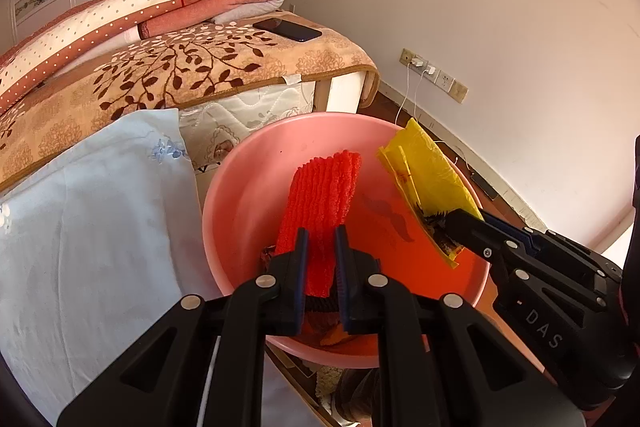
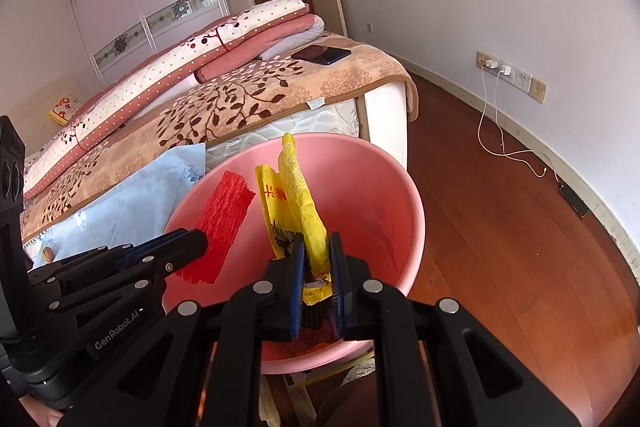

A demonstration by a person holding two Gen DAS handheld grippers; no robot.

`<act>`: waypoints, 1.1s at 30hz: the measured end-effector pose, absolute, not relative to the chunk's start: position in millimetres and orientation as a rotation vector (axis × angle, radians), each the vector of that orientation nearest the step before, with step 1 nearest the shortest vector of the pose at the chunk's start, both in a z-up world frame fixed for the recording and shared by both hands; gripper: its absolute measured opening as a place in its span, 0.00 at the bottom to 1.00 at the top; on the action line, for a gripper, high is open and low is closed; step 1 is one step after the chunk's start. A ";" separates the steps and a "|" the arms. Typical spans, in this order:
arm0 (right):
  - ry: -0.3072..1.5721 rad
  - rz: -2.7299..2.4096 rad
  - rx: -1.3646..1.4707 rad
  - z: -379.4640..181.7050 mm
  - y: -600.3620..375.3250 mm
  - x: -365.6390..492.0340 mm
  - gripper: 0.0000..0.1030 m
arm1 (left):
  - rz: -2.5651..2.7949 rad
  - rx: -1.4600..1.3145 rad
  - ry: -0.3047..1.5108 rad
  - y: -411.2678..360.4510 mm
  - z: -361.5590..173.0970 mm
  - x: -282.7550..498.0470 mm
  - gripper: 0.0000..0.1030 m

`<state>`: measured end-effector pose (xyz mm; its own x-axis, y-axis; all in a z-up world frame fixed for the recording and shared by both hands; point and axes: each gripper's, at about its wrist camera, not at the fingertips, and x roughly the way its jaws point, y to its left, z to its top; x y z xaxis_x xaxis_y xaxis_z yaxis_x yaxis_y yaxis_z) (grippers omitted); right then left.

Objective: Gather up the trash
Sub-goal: 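Open both tools to drop the net and bag into the bucket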

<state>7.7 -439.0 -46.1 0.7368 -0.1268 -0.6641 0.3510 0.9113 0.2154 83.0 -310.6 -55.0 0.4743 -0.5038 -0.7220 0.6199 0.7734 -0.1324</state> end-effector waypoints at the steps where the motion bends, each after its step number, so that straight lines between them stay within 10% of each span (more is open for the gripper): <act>1: 0.696 -0.268 0.341 -46.1 -438.8 7.8 0.11 | -0.689 0.151 0.833 -310.0 -55.6 83.8 0.12; 33: 0.702 -0.255 0.331 -49.4 -432.9 9.6 0.15 | -0.683 0.116 0.852 -299.5 -51.9 81.7 0.35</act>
